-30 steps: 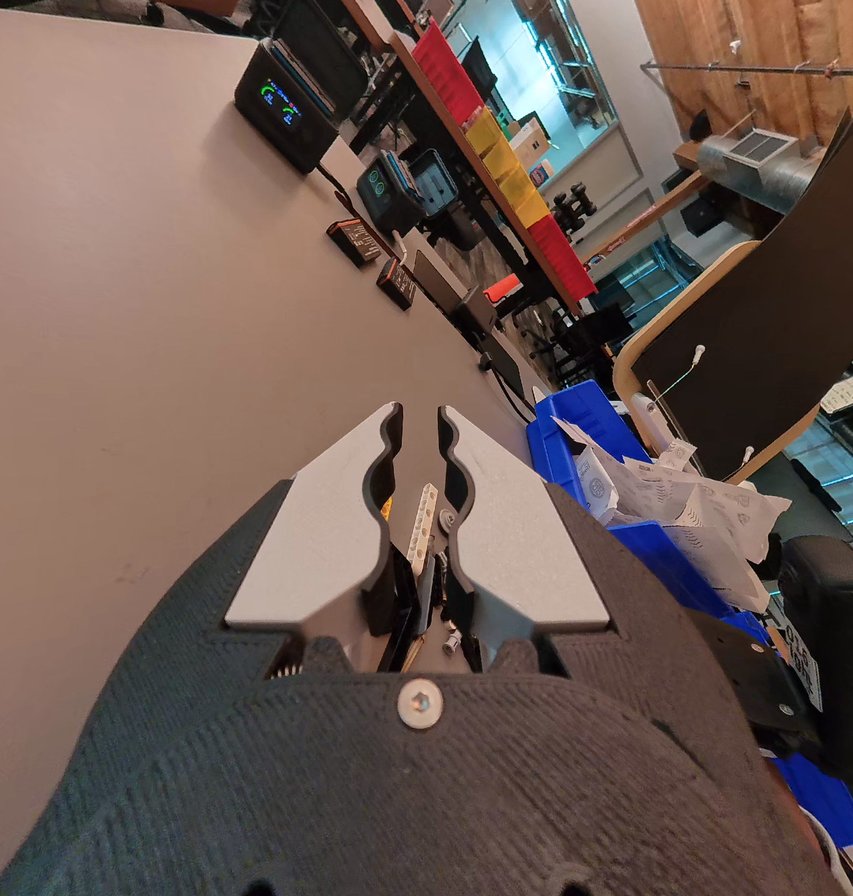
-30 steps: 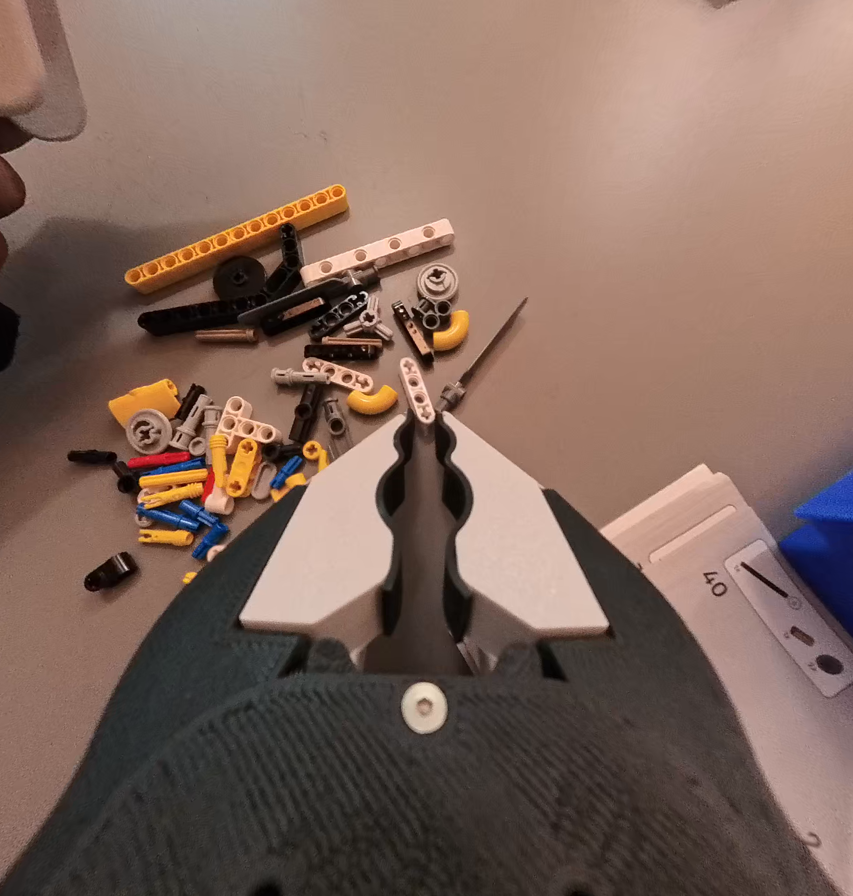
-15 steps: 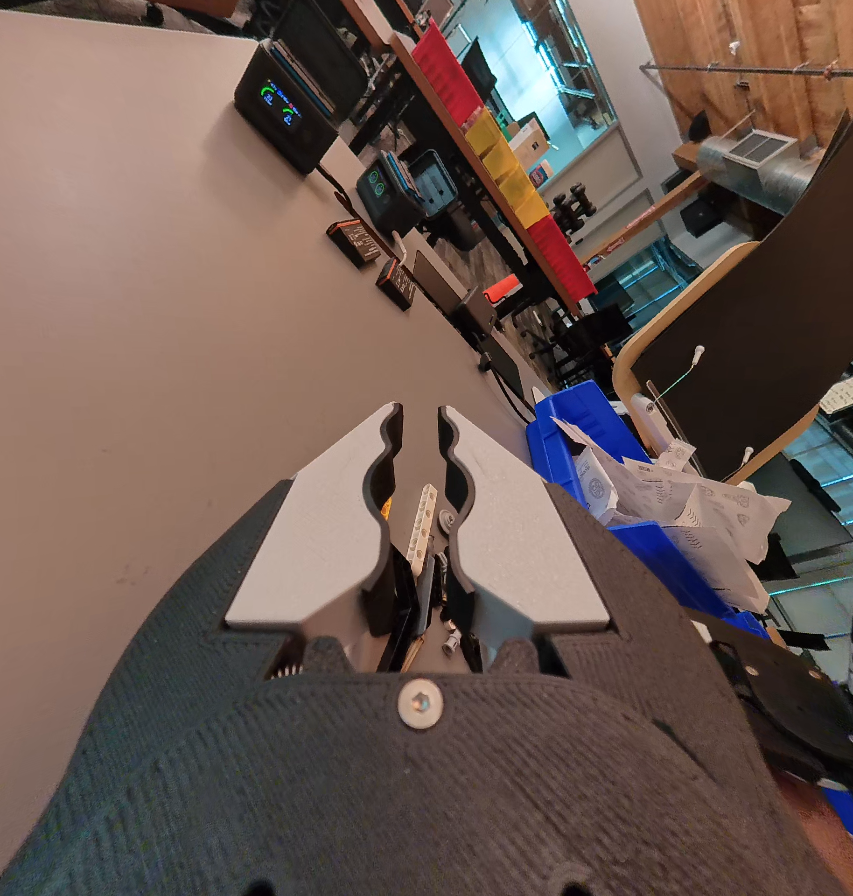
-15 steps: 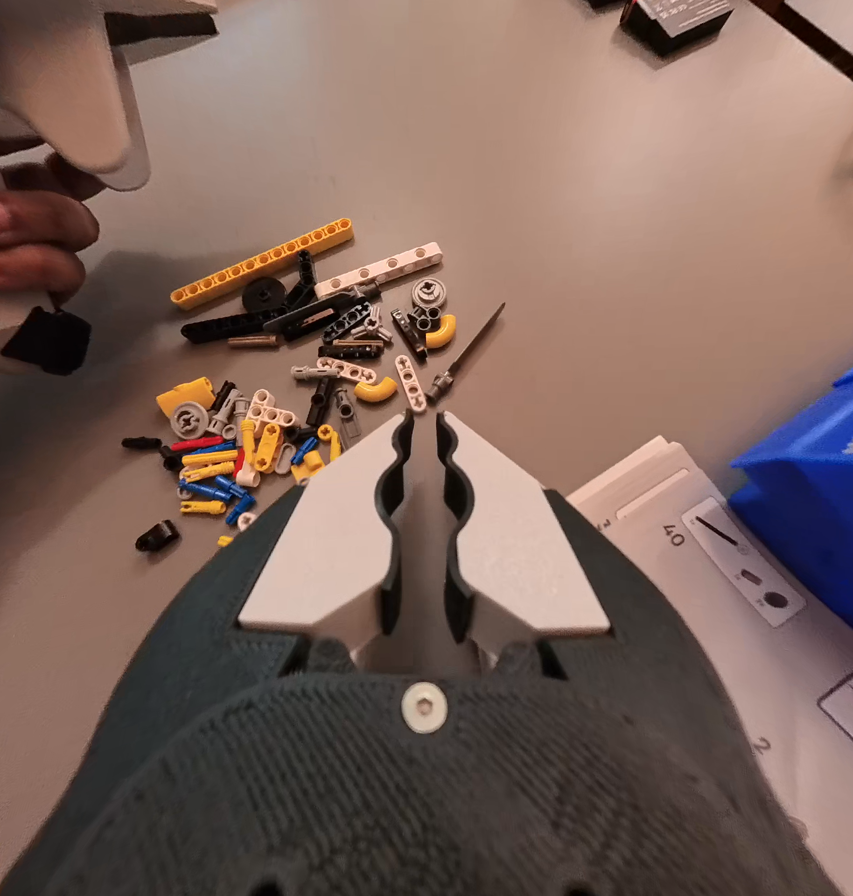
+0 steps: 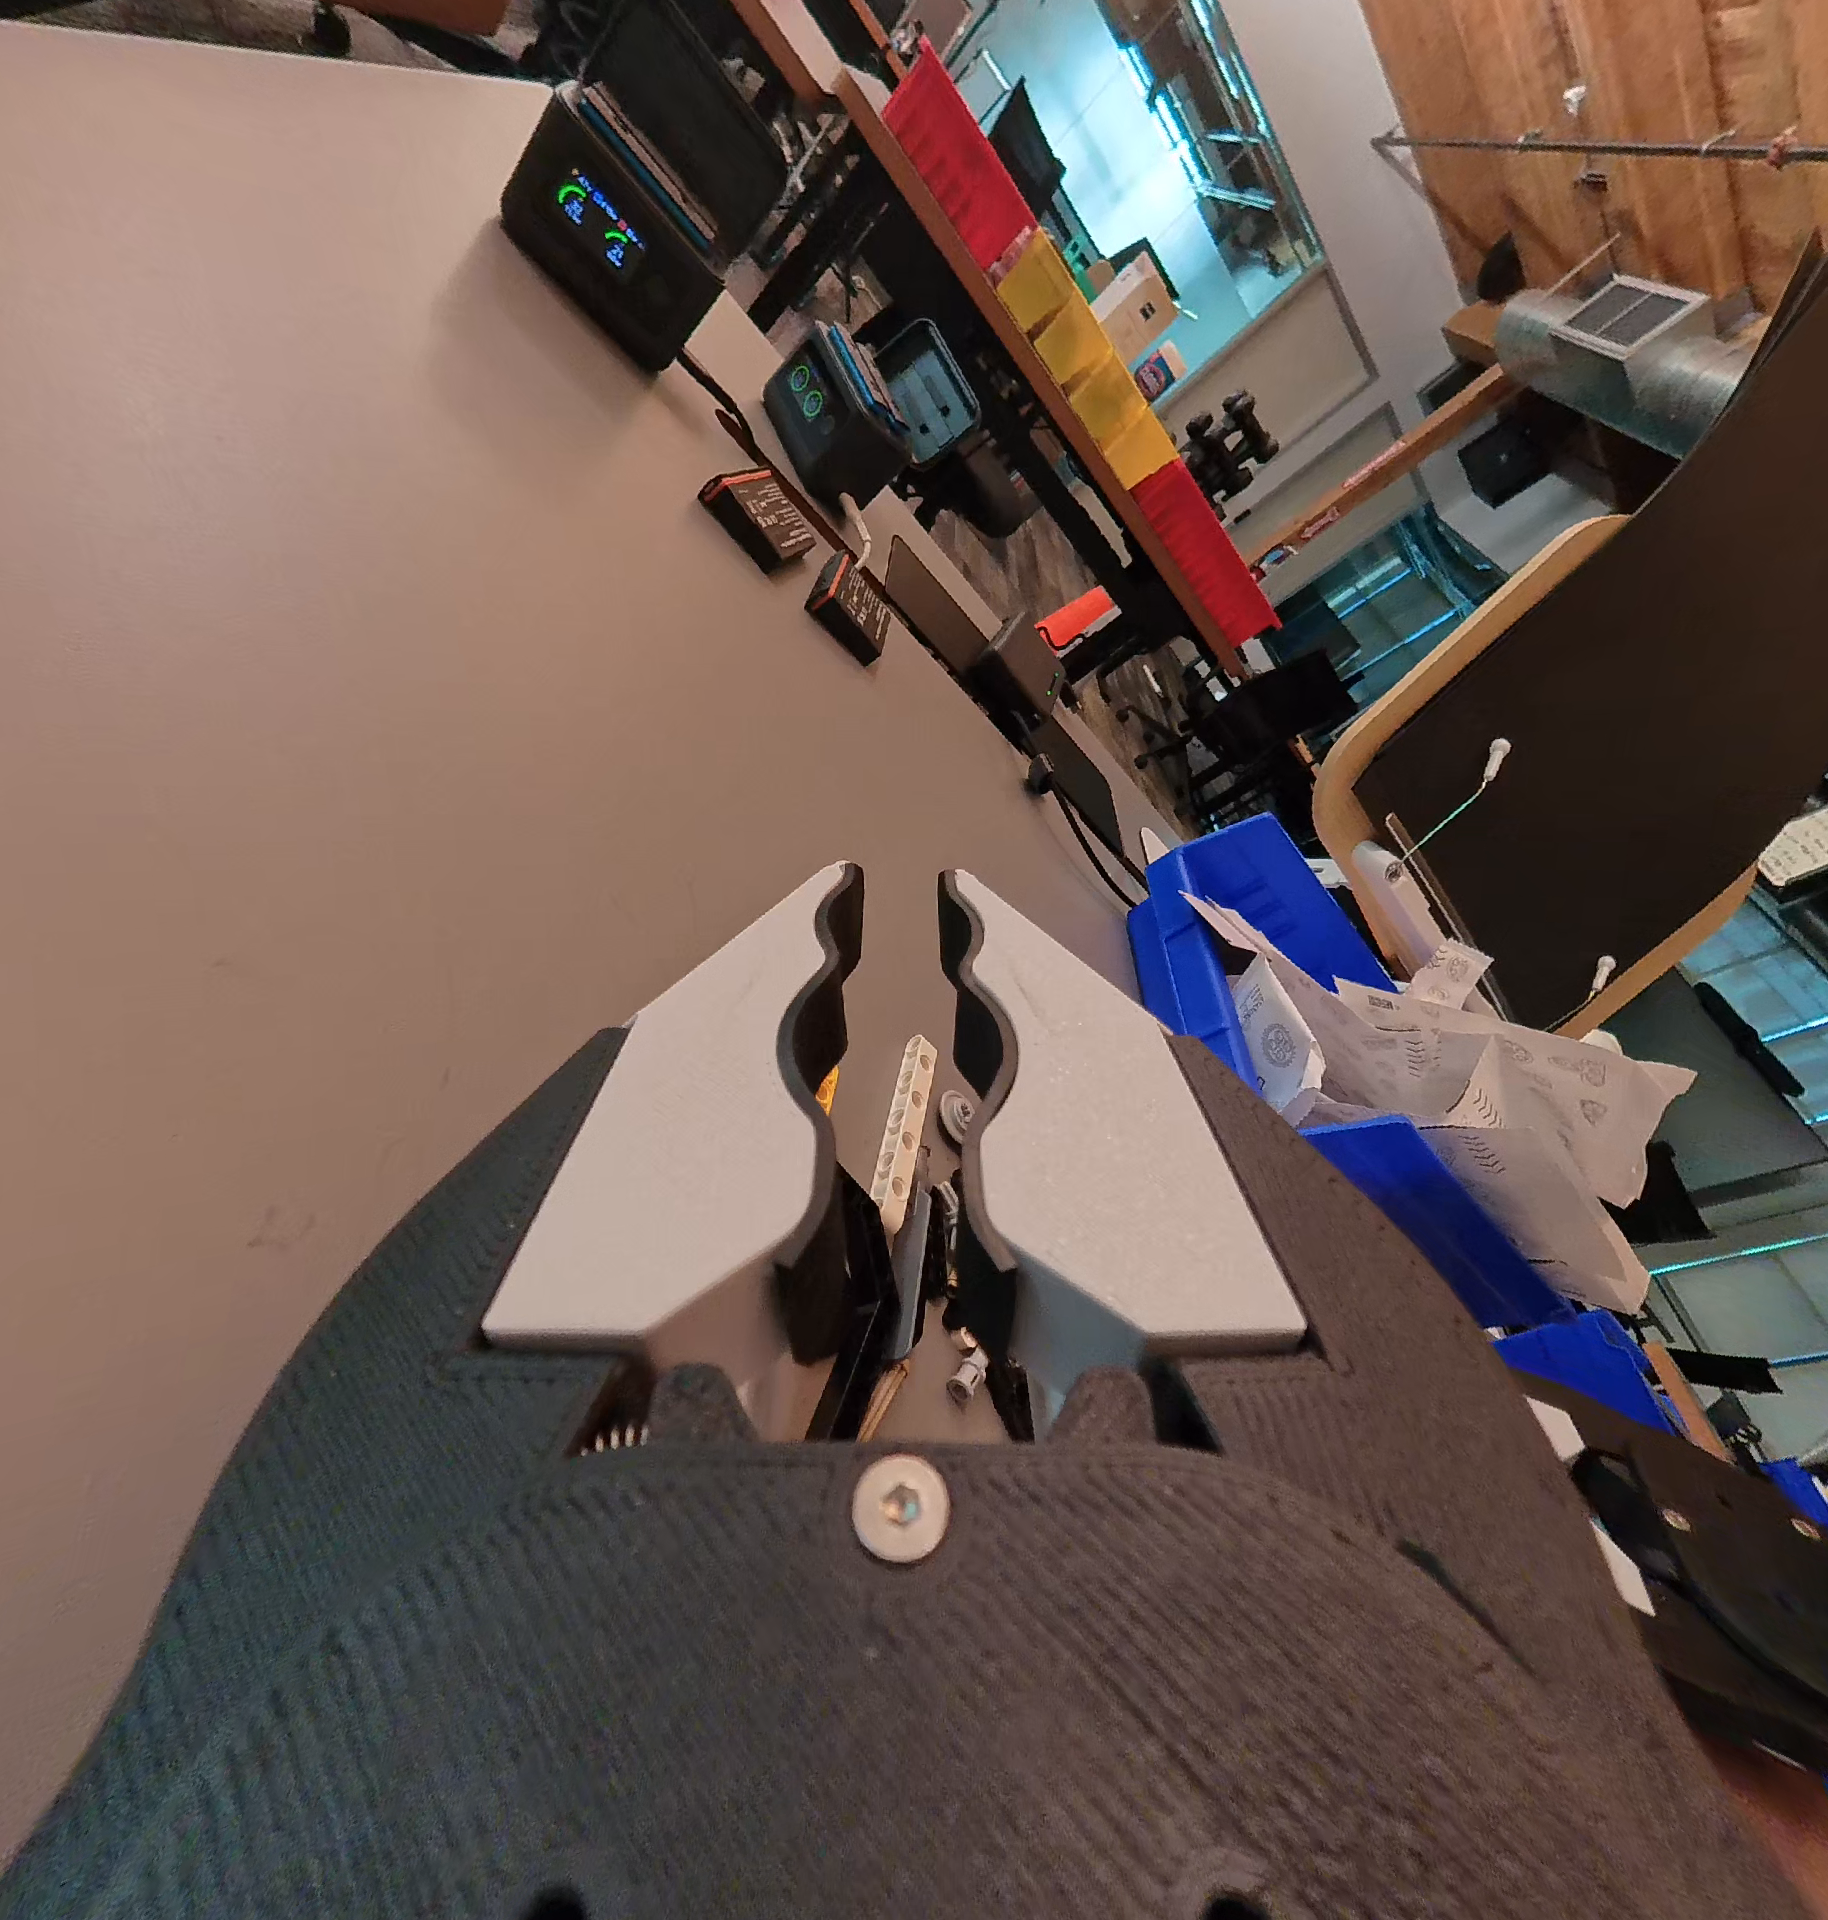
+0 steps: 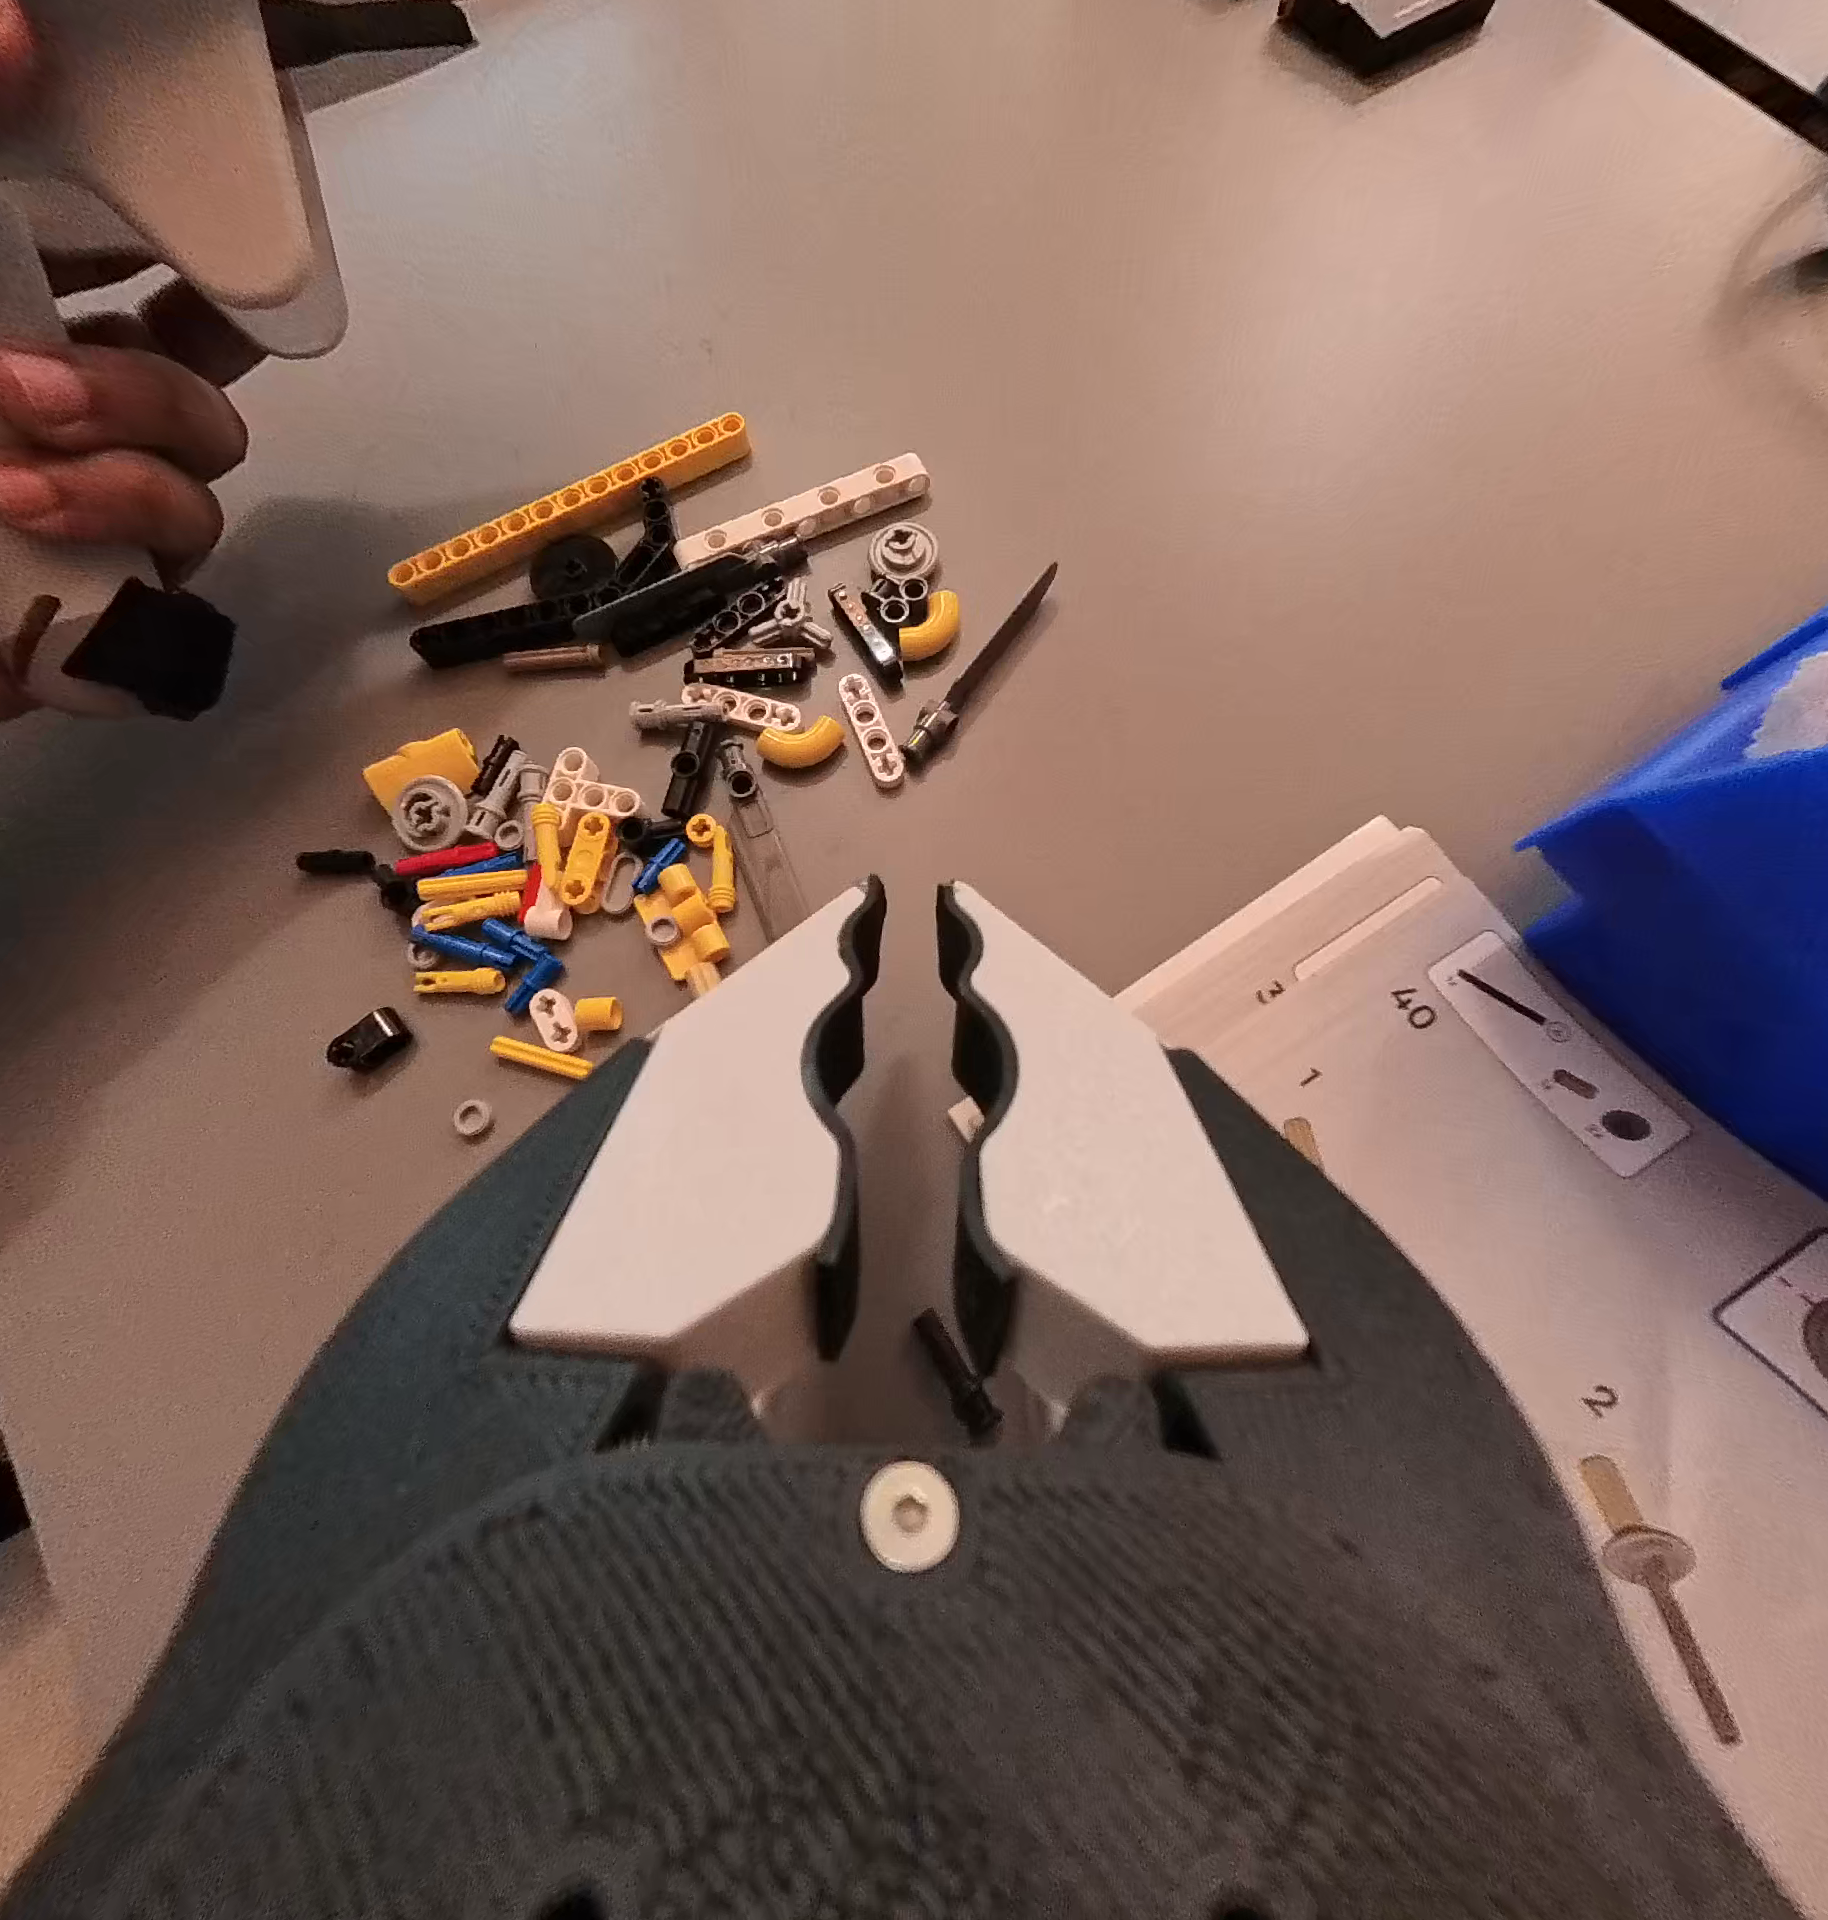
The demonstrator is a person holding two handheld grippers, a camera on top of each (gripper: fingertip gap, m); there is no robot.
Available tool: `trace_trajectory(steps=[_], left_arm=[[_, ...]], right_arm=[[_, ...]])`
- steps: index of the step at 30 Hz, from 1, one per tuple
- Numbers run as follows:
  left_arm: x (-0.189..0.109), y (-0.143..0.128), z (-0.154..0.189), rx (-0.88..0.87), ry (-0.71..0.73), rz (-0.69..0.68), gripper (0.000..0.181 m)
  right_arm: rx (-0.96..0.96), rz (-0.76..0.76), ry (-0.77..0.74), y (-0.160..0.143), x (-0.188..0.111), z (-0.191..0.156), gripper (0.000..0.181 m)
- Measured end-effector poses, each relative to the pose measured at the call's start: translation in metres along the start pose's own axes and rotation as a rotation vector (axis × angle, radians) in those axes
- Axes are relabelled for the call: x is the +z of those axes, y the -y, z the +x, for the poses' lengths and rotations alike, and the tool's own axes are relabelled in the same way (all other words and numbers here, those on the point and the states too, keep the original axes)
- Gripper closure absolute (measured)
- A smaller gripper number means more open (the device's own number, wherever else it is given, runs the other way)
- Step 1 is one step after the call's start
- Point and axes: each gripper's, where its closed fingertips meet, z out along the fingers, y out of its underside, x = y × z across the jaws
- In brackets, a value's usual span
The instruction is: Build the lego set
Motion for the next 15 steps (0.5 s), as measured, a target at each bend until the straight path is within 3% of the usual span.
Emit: trace_trajectory(steps=[15], left_arm=[[0.000,0.000,0.000,0.000,-0.001,-0.002,0.167]], right_arm=[[-0.028,0.019,0.013,0.003,-0.005,-0.013,0.172]])
